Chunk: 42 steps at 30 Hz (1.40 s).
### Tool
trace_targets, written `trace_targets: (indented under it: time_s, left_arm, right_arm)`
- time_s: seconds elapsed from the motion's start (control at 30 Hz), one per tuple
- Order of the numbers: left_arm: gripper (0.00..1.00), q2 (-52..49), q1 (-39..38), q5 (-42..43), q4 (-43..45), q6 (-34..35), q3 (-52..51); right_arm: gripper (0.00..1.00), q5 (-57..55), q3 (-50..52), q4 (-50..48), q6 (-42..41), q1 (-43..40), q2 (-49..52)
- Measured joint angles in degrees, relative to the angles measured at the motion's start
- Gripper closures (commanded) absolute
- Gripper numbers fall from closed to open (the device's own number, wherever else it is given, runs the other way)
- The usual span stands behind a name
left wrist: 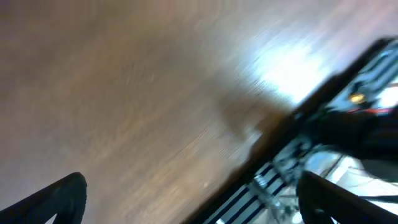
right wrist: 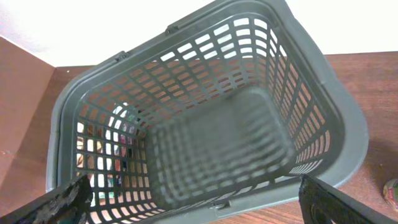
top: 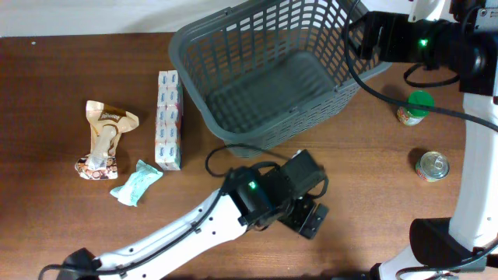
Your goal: Pack container
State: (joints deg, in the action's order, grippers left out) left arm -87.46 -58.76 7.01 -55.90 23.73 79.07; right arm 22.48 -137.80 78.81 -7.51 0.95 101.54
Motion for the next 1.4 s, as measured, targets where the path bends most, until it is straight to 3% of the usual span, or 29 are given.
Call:
trace_targets:
  time_s: [0.2,0.47,0.9,1.0,1.13,1.2,1.23,1.37,1.4]
  left_arm:
    - [0.0,1.03,0.0,0.11,-0.09,-2.36,8.68]
    - [0.0,2.49,0.0,-0.42,-0.2,-3.23,9.66]
    - [0.01,2.49,1.84,-13.6,-0.35,-3.91,9.77]
    - [0.11,2.49,1.84,-14.56,-0.33,-2.25,9.77]
    - [0.18,2.49,1.84,-16.96,-0.31,-0.76,9.77]
    - [0.28,2.49,1.84,-17.86,-0.31,-0.15,9.77]
    - [0.4,2.49,1.84,-18.18,-0.28,0.13,9.77]
    - [0.91,2.49,1.84,-19.06,-0.28,0.5,9.77]
    - [0.98,2.49,1.84,-19.32,-0.26,0.44,9.79]
  right_arm:
    - [0.01,-1.14,0.0,-0.02,0.0,0.0,0.0]
    - [0.01,-2.64,0.0,-0.02,0.07,0.0,0.0]
    - [0.01,-2.93,0.0,-6.08,-0.02,0.0,0.0]
    - [0.0,-2.93,0.0,-5.79,-0.11,0.0,0.11]
    - [0.07,-2.49,-0.04,-3.78,-0.04,0.0,1.88]
    - [0.3,-2.32,-0.04,-3.13,0.22,0.0,3.8]
    - [0.47,-2.21,-0.04,-2.86,0.02,0.02,5.16]
    - [0.78,-2.08,0.02,-2.19,0.02,0.02,9.84]
    - [0.84,-2.05,0.02,-2.03,-0.57,0.02,10.95]
